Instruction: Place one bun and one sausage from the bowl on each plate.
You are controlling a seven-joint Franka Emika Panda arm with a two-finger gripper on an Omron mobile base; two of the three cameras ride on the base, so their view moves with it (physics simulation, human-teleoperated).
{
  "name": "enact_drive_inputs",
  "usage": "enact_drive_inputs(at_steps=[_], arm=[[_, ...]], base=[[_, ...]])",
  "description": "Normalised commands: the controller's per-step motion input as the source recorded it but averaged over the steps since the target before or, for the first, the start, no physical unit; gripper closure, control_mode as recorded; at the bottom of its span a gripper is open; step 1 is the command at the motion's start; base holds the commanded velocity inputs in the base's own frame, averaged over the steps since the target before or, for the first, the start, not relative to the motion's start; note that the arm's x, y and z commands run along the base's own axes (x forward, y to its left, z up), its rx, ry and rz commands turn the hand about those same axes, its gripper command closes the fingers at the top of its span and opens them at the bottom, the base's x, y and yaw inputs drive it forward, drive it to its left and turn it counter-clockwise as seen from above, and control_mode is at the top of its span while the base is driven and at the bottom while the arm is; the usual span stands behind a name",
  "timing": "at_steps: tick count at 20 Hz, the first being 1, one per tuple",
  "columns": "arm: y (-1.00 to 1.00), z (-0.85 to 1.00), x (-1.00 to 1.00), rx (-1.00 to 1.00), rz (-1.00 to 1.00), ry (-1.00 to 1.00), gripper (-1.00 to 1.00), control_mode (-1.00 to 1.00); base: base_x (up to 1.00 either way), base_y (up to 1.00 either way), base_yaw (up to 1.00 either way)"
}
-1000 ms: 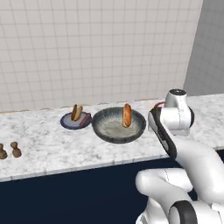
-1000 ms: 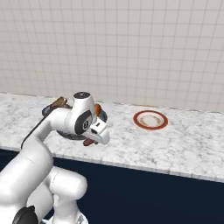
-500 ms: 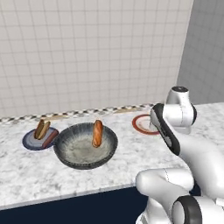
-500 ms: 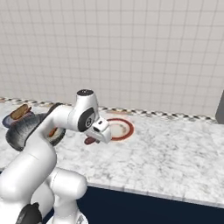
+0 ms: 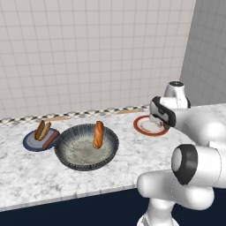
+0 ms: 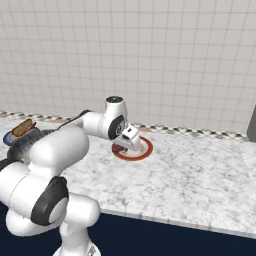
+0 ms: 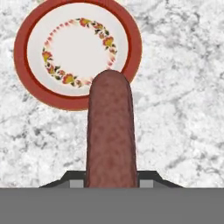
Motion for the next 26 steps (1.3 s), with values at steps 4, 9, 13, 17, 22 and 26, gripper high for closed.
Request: enact_drive_inputs(at_steps=[4, 9, 13, 17, 22, 26], arm=[[-0.16, -0.6, 0.95, 0.0, 0.0, 0.0, 1.0, -1.0], [-0.16, -0.75, 0.88, 0.0, 0.0, 0.0, 1.0, -1.0], [-0.21, -0.5, 0.82, 0.0, 0.0, -0.05, 1.0, -1.0], [-0.1, -0.15, 0.26, 0.0, 0.0, -0.01, -1.0, -1.0], [0.01, 0.02, 0.0, 0.0, 0.0, 0.0, -1.0, -1.0], [0.27, 0.63, -0.19, 0.0, 0.0, 0.0, -1.0, -1.0]], base=[[0.0, 0.0, 0.0], [0.0, 0.0, 0.0], [0.0, 0.0, 0.0], [0.0, 0.0, 0.0], [0.0, 0.0, 0.0], [0.0, 0.0, 0.0]])
